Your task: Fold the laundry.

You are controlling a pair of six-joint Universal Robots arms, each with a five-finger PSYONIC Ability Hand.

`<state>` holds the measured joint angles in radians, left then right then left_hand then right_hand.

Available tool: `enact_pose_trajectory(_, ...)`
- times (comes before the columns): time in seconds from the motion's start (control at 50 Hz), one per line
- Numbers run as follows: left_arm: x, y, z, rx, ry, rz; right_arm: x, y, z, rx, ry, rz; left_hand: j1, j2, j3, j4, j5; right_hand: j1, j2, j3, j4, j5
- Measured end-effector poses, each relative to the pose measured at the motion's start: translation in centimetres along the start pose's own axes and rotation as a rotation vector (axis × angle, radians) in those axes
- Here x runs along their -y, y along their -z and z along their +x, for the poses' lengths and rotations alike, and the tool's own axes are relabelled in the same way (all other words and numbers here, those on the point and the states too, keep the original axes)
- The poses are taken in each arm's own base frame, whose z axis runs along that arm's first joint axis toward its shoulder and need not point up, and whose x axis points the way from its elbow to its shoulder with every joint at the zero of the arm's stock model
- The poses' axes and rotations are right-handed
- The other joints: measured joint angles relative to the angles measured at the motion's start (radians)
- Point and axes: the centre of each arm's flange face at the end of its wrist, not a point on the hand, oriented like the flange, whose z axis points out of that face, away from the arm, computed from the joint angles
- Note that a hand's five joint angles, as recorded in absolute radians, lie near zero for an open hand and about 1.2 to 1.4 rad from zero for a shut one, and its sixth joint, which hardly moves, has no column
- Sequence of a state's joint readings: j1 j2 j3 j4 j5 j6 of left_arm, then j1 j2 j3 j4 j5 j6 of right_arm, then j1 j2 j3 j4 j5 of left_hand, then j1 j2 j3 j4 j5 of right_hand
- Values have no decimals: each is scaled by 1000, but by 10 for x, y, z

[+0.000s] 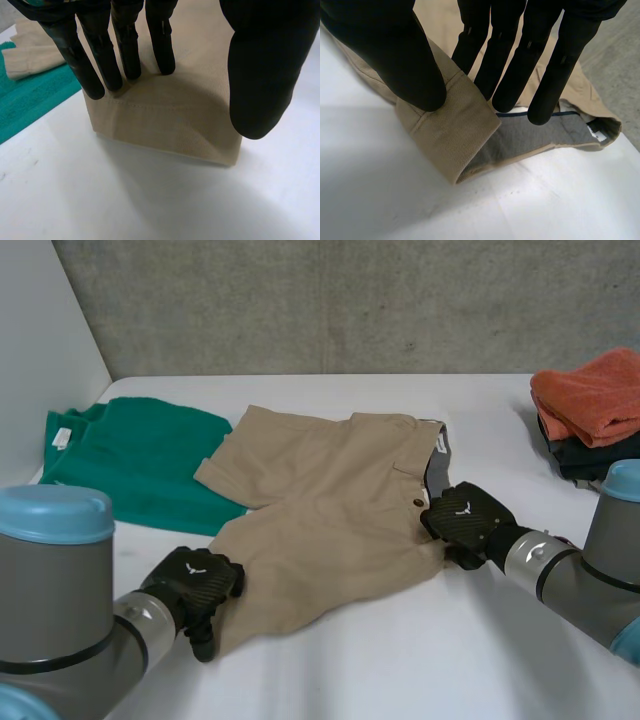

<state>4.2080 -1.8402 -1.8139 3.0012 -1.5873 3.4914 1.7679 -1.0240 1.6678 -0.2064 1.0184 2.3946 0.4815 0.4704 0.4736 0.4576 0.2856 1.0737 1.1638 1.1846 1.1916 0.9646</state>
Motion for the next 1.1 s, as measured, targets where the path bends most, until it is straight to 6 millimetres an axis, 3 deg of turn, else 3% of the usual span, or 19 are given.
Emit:
enact_pose_trajectory(0.22,1,-20,9,67,-76,35,6,-1,-2,-21,-80,10,107,111,108,130,128,0,0,0,1,14)
enact_pose_trajectory(0.28,2,-24,11,89,-95,56,7,-1,-3,-27,-96,4,264,256,246,266,260,0,0,0,1,14)
enact_pose_trajectory(0.34,3,-27,13,104,-116,78,7,0,-4,-33,-105,-6,648,636,629,651,642,0,0,0,1,14)
enact_pose_trajectory(0.52,7,-25,14,124,-166,112,12,11,-4,-26,-106,-51,673,721,716,738,708,0,0,0,1,14)
enact_pose_trajectory(0.66,7,8,20,36,-271,74,27,64,-11,123,-26,-256,673,721,716,741,708,0,5,0,1,19)
enact_pose_trajectory(0.7,5,22,24,-25,-320,38,33,89,-16,220,14,-345,673,721,716,741,708,0,12,4,1,30)
enact_pose_trajectory(0.8,4,41,25,-128,-385,-25,42,112,-19,314,53,-403,673,724,716,741,708,0,12,5,2,30)
enact_pose_trajectory(0.94,29,30,8,-95,-397,35,40,98,-7,221,-1,-373,673,725,718,741,708,0,12,5,2,36)
enact_pose_trajectory(1.1,87,-28,-24,99,-373,284,37,57,24,-18,-114,-290,673,726,718,742,708,0,12,5,2,44)
